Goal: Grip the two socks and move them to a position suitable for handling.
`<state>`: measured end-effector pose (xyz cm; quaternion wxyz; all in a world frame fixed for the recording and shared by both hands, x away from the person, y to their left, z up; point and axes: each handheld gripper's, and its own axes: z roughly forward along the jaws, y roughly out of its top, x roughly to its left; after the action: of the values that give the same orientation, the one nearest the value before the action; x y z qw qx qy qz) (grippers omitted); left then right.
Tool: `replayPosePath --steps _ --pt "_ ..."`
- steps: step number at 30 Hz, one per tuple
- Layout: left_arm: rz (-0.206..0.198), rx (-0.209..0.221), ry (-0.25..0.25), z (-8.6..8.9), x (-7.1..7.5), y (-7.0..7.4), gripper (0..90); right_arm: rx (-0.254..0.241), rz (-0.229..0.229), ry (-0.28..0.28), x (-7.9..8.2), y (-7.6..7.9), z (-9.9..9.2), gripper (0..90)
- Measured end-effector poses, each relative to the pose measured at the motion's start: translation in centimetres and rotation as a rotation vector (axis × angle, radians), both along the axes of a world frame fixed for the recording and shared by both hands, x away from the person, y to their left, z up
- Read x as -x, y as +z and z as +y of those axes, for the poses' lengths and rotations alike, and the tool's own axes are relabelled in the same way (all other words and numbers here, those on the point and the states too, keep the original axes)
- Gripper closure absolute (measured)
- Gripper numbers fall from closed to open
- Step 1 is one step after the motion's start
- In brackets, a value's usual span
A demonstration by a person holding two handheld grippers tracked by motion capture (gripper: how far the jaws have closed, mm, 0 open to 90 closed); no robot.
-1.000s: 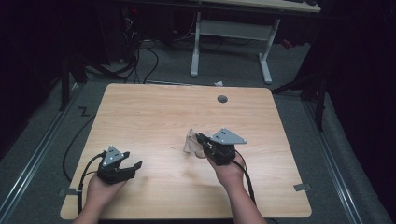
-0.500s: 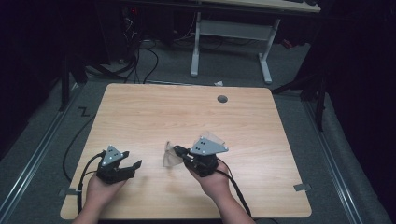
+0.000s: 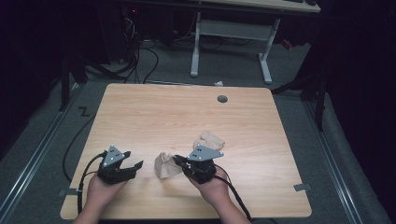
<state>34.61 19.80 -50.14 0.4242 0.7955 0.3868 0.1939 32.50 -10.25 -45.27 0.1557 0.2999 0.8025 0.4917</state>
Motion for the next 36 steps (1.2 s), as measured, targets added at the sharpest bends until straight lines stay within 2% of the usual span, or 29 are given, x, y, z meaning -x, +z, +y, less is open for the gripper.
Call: replayPosePath --steps 13,22,28,30,31,36 --pt "0.005 -0.039 -0.053 -1.6 0.3 -0.2 36.1 0.038 0.019 -0.05 0.1 -0.9 -2.2 87.1" --pt "0.023 -0.068 -0.071 -4.0 0.4 -0.6 37.7 0.071 0.048 -0.07 0.2 -1.9 -3.4 87.1" --pt "0.057 -0.097 -0.135 -6.2 0.5 -1.2 51.7 0.097 0.085 -0.08 0.2 -2.9 -4.3 87.1" --pt "0.067 -0.132 -0.144 -7.2 0.2 -1.6 56.4 0.105 0.097 -0.084 0.2 -3.4 -4.6 87.1" --pt "0.073 -0.137 -0.153 -7.5 0.1 -1.7 61.3 0.112 0.106 -0.087 0.2 -3.6 -4.8 87.1" --pt "0.095 -0.167 -0.176 -8.0 0.2 -2.0 78.0 0.136 0.135 -0.113 -0.1 -4.5 -5.7 86.9"
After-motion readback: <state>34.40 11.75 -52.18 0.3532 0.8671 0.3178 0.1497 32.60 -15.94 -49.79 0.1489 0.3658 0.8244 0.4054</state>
